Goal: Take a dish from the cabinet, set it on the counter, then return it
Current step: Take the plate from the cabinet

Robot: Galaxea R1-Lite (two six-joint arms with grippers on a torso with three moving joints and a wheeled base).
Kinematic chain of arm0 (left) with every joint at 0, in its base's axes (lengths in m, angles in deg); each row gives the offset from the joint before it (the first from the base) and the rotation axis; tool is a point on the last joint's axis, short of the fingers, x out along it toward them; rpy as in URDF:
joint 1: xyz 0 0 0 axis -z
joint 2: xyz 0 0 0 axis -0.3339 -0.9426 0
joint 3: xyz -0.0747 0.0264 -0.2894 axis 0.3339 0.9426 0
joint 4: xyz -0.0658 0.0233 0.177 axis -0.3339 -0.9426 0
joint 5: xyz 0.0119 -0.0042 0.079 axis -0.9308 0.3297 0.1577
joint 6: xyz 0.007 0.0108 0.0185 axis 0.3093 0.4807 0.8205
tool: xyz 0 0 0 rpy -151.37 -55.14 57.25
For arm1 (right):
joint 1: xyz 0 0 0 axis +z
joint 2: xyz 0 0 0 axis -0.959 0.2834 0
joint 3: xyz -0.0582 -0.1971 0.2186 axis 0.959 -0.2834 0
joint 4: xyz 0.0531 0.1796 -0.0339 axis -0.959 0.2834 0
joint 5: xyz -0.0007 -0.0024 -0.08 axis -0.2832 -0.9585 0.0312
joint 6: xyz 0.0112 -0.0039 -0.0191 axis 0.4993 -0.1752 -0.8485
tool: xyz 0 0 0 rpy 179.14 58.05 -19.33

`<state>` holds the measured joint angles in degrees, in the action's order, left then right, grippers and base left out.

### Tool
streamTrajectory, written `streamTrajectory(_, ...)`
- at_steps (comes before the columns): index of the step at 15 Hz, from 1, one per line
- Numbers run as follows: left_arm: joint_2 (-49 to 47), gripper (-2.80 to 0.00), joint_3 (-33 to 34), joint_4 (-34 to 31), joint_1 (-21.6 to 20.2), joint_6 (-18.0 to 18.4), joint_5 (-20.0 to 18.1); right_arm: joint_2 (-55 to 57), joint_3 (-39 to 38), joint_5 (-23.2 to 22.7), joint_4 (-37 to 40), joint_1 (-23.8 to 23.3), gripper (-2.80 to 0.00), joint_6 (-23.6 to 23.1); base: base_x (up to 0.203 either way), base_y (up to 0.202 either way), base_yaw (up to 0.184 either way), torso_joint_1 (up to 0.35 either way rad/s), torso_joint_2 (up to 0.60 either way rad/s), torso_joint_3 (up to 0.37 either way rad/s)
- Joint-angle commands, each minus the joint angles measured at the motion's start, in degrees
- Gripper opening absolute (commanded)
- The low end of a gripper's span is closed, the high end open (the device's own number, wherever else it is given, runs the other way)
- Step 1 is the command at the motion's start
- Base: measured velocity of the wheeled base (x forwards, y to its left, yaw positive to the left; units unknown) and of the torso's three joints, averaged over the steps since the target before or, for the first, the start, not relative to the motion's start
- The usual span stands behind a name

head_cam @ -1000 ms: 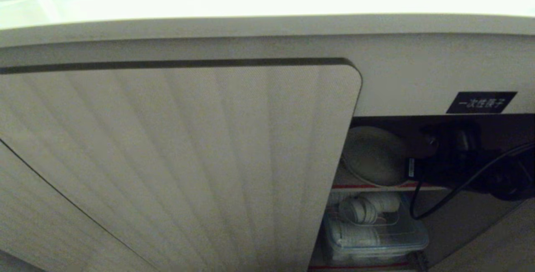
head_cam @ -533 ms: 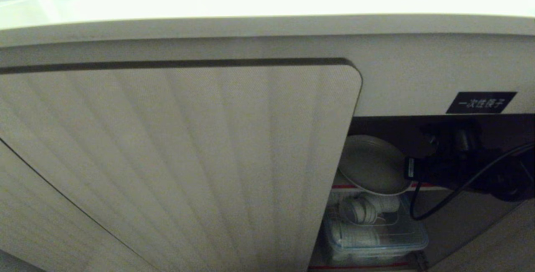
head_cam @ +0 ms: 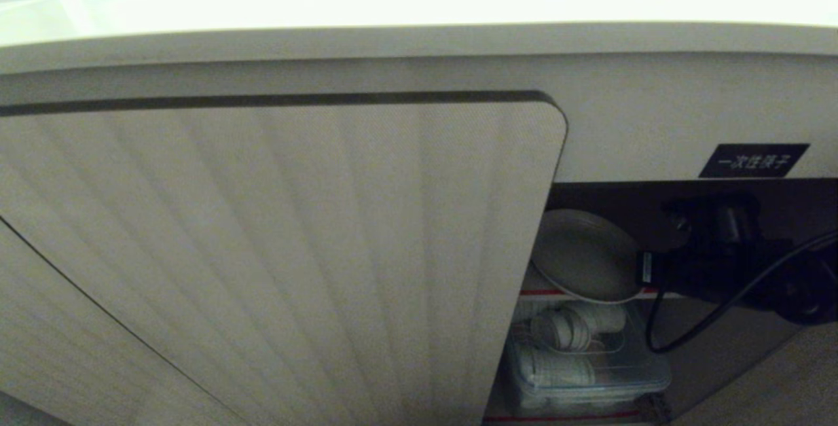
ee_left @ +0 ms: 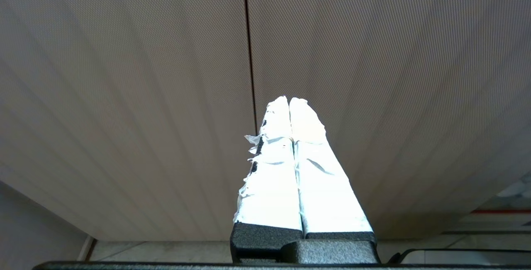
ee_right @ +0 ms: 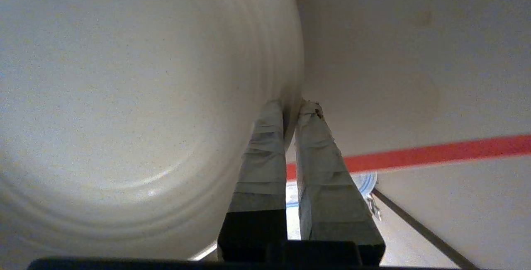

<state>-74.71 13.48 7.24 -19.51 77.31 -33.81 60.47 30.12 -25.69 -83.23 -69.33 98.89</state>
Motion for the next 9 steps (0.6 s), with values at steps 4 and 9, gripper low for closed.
streamTrajectory(4, 0.02, -2.8, 0.0, 0.0, 0.0, -0.01, 0.0, -1.83, -3.66, 0.03, -1.76, 0.01, -2.8, 0.72, 0.0, 0.0, 0.0, 0.0, 0.0, 0.0)
streamTrajectory(9, 0.02, -2.8, 0.0, 0.0, 0.0, -0.01, 0.0, -3.5, -6.85, 0.03, -4.13, 0.01, -2.8, 0.72, 0.0, 0.0, 0.0, 0.0, 0.0, 0.0)
